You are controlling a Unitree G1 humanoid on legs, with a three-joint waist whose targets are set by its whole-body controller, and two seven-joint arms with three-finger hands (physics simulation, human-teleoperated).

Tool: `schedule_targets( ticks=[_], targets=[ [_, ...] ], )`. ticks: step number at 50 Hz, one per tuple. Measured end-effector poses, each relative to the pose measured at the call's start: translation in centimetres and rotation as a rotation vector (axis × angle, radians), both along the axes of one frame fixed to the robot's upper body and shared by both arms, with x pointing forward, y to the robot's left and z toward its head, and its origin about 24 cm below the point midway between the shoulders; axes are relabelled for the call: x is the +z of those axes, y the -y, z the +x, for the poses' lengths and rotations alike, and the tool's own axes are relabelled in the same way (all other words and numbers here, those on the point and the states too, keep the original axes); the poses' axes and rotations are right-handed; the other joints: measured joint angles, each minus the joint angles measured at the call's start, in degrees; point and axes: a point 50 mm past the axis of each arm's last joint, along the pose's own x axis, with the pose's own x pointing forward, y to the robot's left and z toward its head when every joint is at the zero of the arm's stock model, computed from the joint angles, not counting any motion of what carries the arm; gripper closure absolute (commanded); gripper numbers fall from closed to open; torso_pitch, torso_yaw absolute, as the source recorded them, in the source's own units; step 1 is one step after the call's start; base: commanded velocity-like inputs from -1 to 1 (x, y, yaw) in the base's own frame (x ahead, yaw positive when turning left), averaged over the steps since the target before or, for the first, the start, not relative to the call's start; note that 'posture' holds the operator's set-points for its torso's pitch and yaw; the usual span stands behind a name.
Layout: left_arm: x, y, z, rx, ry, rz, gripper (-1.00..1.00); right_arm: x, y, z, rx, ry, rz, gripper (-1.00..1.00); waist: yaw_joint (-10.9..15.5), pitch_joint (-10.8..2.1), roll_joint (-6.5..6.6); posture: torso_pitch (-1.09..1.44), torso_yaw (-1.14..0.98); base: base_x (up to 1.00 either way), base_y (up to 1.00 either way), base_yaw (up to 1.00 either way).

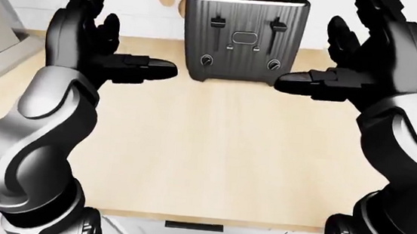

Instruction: Push down the lever of the toaster to turn it on.

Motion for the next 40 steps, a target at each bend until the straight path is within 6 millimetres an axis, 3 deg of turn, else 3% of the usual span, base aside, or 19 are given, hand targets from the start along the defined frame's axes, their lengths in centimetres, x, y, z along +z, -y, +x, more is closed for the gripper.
schedule_targets(
  ticks=[4,16,40],
  targets=[
    [-0.56,0.29,0.43,-0.02,-0.046,0.0,-1.0,-0.32,0.04,0.36,-0.008,-0.027,0.008,-1.0,-0.63,-0.05,0.33,0.0,0.0,0.0,0.0,0.0],
    [-0.05,-0.21,0.13,0.011,-0.023,-0.005,-1.0,-0.07,-0.34,0.04,0.017,-0.006,-0.008,-1.0,-0.69,-0.41,-0.27,-0.02,0.0,0.0,0.0,0.0],
    [-0.62,-0.12,0.57,0.004,-0.05,-0.012,-1.0,-0.14,-0.26,0.13,0.017,-0.01,-0.008,-1.0,-0.39,-5.46,-0.03,-0.16,0.0,0.0,0.0,0.0]
  ],
)
